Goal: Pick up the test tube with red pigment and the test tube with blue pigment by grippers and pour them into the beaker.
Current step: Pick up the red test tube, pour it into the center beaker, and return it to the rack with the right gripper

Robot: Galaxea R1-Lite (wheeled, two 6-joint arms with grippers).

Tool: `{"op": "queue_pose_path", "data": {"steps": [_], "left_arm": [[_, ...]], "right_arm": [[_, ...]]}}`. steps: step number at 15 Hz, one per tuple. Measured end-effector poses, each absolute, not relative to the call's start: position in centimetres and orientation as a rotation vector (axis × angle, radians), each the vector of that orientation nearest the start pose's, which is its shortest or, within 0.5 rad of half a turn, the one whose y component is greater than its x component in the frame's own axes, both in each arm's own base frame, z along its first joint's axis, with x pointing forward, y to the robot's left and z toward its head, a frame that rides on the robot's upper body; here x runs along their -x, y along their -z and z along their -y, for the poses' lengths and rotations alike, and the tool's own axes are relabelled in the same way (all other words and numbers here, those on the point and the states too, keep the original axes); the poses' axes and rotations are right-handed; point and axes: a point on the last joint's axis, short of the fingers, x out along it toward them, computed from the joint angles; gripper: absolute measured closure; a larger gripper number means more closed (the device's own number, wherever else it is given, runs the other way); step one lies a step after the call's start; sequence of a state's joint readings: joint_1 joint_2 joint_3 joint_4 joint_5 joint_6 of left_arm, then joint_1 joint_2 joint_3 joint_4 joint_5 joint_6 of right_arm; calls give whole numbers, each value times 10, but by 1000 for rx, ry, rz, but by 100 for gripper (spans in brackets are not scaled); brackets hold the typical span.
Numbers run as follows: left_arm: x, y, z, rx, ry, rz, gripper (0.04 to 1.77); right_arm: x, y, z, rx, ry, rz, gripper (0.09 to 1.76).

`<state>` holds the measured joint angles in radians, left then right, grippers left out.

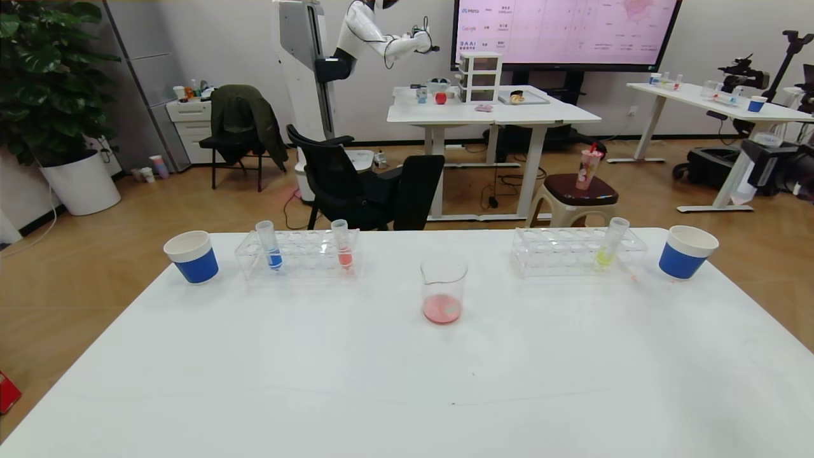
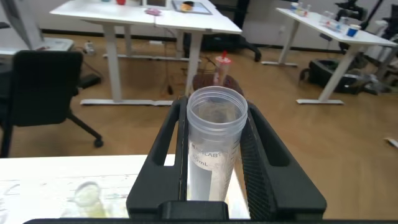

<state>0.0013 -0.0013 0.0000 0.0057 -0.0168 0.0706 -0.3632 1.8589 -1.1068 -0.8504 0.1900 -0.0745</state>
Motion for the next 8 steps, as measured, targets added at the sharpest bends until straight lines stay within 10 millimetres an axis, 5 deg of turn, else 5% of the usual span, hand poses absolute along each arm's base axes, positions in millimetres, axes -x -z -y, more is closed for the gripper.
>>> {"op": "queue_pose_path", "data": {"steps": [3,8], "left_arm": [[23,-75,0,-70,16,-4,6],[23,-75,0,-71,16,-4,6]], "right_arm": [[-360,-209,152,137,230,93,133],[-388,-151,159,137,219,41,133]]}}
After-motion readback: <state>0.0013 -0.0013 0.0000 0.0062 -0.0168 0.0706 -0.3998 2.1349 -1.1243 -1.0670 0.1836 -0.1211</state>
